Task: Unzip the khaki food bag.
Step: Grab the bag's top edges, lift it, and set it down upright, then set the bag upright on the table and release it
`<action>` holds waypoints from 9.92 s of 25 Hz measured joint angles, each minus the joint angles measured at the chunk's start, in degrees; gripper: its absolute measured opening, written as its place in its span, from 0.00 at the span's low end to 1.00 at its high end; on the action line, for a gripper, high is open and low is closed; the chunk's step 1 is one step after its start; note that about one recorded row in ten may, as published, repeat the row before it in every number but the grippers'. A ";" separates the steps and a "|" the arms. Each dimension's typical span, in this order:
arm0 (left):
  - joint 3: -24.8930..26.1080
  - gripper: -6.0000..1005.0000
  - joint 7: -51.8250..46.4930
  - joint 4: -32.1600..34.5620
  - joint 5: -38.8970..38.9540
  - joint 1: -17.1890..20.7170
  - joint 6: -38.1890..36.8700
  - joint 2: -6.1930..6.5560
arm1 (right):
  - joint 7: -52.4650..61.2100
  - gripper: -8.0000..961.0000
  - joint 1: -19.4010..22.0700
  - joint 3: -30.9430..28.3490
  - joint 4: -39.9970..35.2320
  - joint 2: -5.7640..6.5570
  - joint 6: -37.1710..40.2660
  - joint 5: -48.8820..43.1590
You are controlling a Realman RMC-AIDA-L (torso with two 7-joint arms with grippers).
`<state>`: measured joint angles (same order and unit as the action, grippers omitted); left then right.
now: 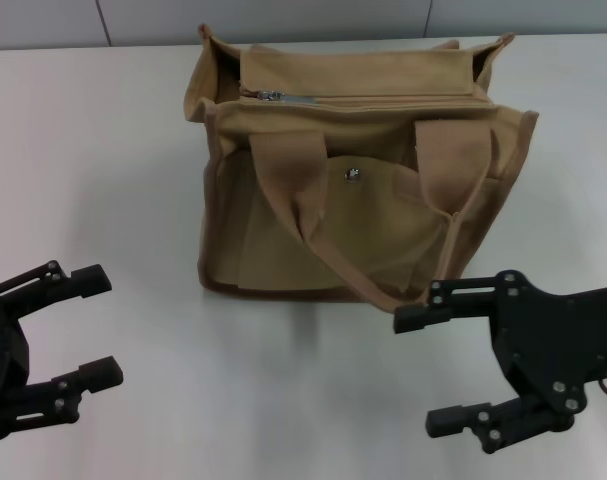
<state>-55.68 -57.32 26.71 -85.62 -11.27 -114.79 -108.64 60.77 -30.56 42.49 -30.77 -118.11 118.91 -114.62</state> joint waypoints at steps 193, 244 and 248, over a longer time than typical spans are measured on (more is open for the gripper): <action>36.19 0.09 47.83 -39.34 15.47 -15.40 8.34 -10.62 | -13.13 0.08 -11.53 -4.35 36.61 -1.77 -44.36 16.19; 38.36 0.10 45.54 -38.74 14.87 -14.39 7.51 -10.62 | -1.47 0.73 -18.34 8.38 31.90 -1.78 -51.52 15.61; 38.36 0.10 45.47 -38.79 14.64 -14.39 7.48 -10.62 | -2.24 0.63 -19.50 7.75 32.90 -1.78 -51.77 15.63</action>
<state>-17.32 -11.84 -12.08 -70.98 -25.67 -107.31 -119.27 58.54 -50.06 50.25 2.12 -119.89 67.14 -98.99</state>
